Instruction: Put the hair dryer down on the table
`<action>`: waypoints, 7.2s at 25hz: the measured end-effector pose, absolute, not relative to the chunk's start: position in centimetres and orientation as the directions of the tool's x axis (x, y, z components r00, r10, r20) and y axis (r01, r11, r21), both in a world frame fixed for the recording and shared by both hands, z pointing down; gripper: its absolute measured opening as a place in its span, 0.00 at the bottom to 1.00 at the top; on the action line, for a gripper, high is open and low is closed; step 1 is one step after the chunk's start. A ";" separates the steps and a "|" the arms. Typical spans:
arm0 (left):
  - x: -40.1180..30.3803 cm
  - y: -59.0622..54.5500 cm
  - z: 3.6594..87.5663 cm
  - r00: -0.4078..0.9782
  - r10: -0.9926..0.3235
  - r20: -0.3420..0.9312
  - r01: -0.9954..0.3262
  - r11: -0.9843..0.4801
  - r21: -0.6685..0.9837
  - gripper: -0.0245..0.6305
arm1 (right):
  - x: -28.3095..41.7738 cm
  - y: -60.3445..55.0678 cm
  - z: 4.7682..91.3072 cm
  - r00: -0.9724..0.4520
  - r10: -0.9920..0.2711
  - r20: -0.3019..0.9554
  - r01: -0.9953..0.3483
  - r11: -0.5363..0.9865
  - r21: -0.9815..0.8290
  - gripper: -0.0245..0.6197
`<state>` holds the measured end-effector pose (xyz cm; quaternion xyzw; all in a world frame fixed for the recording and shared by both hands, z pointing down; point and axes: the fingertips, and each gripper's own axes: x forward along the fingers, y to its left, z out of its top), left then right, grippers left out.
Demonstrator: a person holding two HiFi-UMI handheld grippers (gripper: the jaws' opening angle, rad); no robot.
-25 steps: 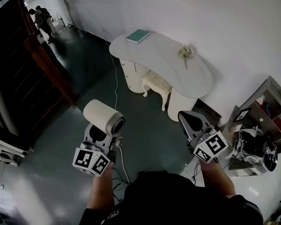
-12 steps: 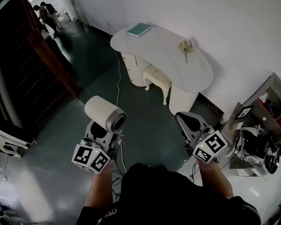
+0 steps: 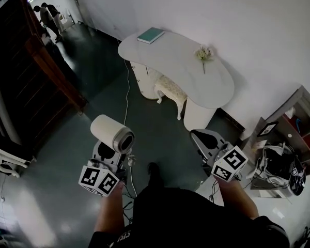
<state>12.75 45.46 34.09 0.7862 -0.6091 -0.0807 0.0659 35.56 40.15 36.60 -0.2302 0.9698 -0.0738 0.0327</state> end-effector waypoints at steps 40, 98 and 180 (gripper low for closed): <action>-15.0 21.1 37.1 0.226 -0.972 -0.060 -0.922 -0.234 0.310 0.39 | 3.5 15.5 38.6 -0.957 -0.274 0.092 -0.286 0.943 -0.167 0.05; -24.9 -34.4 42.1 0.422 -0.901 0.101 -0.867 -0.368 0.336 0.39 | -5.5 -35.9 40.8 -0.848 -0.517 0.116 -0.528 0.811 -0.252 0.05; -22.3 -54.8 72.3 0.350 -0.474 0.808 -0.907 -0.387 0.166 0.40 | -1.0 -47.4 50.0 -0.732 -0.599 0.323 -0.681 0.631 -0.373 0.05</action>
